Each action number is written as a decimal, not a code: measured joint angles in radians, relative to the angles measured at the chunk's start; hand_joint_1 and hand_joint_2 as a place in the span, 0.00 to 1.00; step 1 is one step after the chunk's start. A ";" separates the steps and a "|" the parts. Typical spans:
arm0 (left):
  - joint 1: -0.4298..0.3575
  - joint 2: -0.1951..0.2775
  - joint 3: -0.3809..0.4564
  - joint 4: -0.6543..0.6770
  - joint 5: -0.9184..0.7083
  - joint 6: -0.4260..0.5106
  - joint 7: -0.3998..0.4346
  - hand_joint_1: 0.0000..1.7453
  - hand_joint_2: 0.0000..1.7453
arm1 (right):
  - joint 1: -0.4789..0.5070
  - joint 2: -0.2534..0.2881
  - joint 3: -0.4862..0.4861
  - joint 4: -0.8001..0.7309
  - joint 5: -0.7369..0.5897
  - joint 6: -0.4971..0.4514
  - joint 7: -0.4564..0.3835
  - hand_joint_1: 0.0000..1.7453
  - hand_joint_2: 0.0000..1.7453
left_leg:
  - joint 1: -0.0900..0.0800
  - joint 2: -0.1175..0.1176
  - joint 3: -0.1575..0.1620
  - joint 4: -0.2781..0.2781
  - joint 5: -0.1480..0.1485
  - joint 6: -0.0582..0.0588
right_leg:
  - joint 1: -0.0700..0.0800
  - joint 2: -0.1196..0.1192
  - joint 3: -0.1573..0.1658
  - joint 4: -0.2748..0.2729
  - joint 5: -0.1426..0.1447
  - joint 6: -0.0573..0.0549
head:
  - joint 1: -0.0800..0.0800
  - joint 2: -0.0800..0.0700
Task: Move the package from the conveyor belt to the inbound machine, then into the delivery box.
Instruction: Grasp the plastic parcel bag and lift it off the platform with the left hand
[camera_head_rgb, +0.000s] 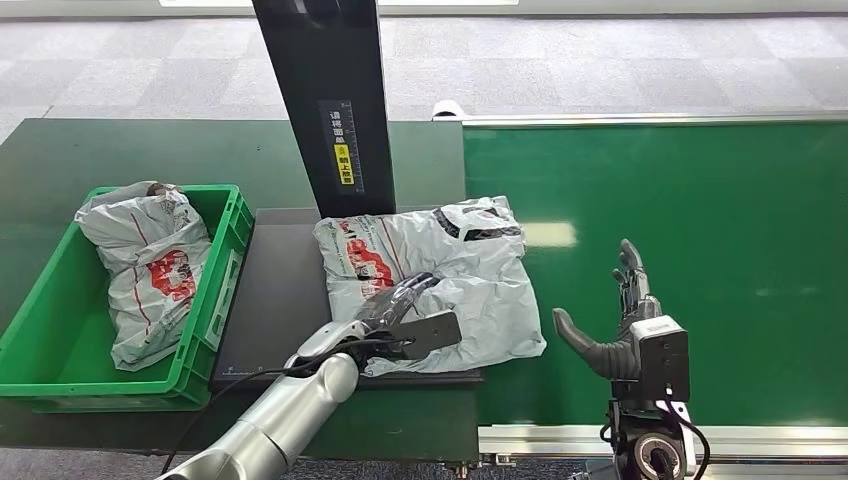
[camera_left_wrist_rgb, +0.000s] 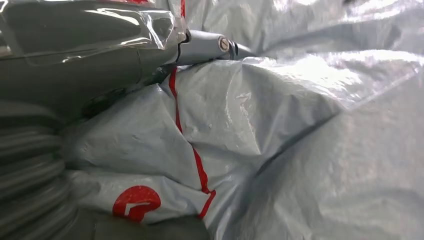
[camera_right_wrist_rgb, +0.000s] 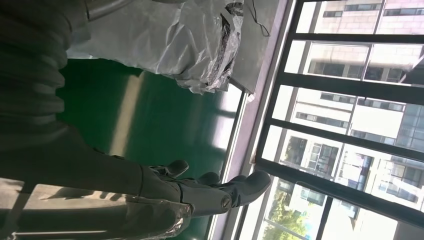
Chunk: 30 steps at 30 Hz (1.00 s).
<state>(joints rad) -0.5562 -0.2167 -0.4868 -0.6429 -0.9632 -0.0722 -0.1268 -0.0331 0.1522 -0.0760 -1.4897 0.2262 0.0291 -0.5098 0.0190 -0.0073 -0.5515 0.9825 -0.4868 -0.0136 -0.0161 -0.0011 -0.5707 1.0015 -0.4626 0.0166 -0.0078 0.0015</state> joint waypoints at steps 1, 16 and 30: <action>-0.002 0.000 0.000 0.006 0.003 0.008 -0.011 1.00 1.00 | 0.000 0.001 -0.002 0.000 -0.001 0.000 0.000 0.00 1.00 | 0.000 0.000 0.001 0.000 0.000 0.000 | 0.000 0.000 0.001 0.000 0.000 0.000 | 0.000 0.000; 0.073 0.017 0.024 -0.107 0.047 0.215 -0.137 1.00 1.00 | 0.014 0.008 -0.024 0.001 -0.020 0.010 -0.016 0.00 1.00 | 0.000 0.001 -0.001 0.000 0.000 0.000 | 0.000 0.001 -0.002 0.000 0.000 0.000 | 0.000 0.000; 0.186 0.063 0.108 -0.364 0.153 0.393 -0.267 1.00 1.00 | 0.023 0.008 -0.032 0.001 -0.026 0.015 -0.028 0.00 1.00 | 0.000 0.001 -0.003 0.000 0.000 0.000 | 0.000 0.001 -0.004 0.000 0.000 0.000 | 0.000 0.000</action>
<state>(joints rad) -0.3705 -0.1537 -0.3785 -1.0067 -0.8102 0.3207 -0.3935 -0.0100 0.1602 -0.1082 -1.4889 0.2004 0.0437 -0.5374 0.0189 -0.0059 -0.5540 0.9825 -0.4869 -0.0137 -0.0161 0.0001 -0.5746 1.0016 -0.4626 0.0167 -0.0079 0.0015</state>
